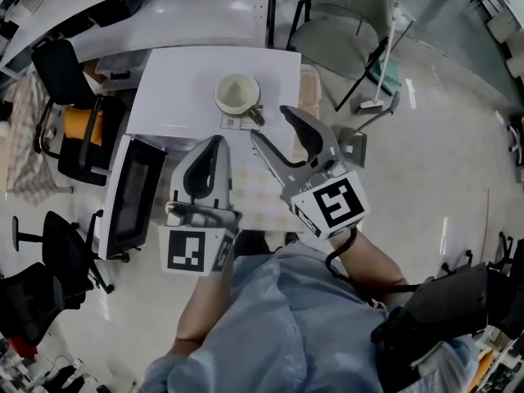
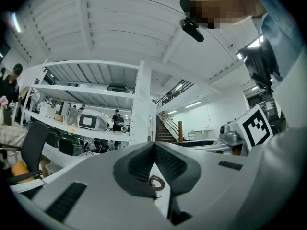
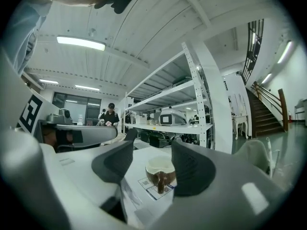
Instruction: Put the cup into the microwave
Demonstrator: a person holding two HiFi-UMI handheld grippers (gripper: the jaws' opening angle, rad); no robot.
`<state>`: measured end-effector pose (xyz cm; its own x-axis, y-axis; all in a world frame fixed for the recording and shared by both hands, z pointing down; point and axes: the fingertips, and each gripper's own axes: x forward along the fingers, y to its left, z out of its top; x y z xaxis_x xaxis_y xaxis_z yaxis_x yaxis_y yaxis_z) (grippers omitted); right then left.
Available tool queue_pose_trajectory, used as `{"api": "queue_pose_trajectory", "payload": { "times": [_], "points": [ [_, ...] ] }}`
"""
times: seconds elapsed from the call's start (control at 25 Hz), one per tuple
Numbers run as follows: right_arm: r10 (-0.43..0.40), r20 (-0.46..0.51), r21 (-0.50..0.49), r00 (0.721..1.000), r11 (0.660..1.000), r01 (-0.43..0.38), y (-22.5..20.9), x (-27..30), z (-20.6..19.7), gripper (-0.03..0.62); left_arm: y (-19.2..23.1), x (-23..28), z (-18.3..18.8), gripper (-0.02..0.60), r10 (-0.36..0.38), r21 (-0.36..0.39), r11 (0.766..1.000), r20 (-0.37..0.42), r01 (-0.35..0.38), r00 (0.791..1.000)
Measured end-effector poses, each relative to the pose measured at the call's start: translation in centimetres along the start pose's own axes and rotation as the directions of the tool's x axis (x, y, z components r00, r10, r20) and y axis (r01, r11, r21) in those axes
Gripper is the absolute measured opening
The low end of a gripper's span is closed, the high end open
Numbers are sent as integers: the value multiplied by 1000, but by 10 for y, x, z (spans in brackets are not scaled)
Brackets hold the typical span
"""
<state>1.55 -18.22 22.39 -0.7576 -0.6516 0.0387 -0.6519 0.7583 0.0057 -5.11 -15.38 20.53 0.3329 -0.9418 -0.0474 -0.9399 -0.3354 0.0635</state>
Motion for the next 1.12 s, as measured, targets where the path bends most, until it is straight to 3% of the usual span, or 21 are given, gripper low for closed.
{"api": "queue_pose_trajectory", "payload": {
  "times": [0.24,0.36,0.6,1.12],
  "points": [
    [2,-79,4,997,1000,-1,-3,54,-18,467,41,19,9,5,-24,-38,999,12,24,1000],
    [0,-142,1,990,1000,0,-3,77,-33,534,61,26,11,5,-33,-58,998,14,34,999],
    [-51,-259,-3,965,999,52,-23,114,-63,555,92,46,14,5,-79,-118,990,30,82,996],
    [-13,-415,13,910,1000,21,-27,148,-105,555,115,78,-3,5,-149,-202,968,27,151,989]
  ]
}}
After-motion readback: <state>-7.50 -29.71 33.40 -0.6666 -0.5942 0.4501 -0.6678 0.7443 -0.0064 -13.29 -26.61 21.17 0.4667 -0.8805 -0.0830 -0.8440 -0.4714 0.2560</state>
